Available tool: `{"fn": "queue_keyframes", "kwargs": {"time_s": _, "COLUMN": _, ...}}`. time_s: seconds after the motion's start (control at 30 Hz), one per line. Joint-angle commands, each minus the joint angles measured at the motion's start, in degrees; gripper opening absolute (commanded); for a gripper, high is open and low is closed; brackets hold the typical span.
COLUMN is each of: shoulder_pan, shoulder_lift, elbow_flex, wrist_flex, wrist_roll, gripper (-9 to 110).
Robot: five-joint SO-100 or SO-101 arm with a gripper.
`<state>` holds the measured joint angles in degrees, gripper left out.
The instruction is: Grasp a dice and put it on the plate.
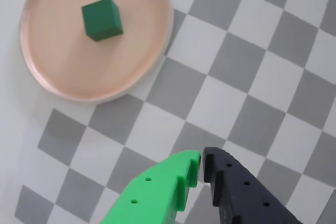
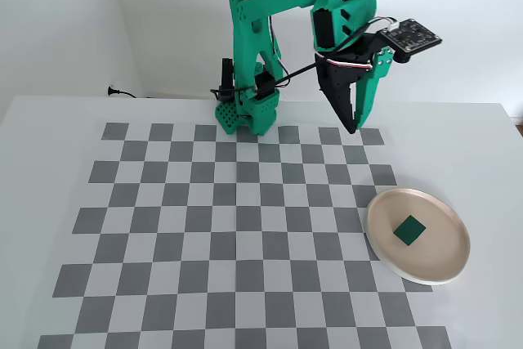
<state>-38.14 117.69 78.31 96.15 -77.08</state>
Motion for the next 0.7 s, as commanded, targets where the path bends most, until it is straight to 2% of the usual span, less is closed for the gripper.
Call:
{"fn": "queue_keyframes", "kwargs": {"time_s": 0.0, "shoulder_pan": 2.55, "shoulder_lift": 16.70, "elbow_flex": 13.71, "wrist_flex": -5.36, "wrist_roll": -0.79, "gripper": -4}}
{"fn": "queue_keyframes", "kwargs": {"time_s": 0.17, "shoulder_pan": 9.05, "shoulder_lift": 21.71, "elbow_flex": 22.50, "wrist_flex": -8.79, "wrist_roll": 1.23, "gripper": -4}}
{"fn": "queue_keyframes", "kwargs": {"time_s": 0.67, "shoulder_pan": 32.78, "shoulder_lift": 45.53, "elbow_flex": 60.47, "wrist_flex": -30.94, "wrist_roll": 1.14, "gripper": -4}}
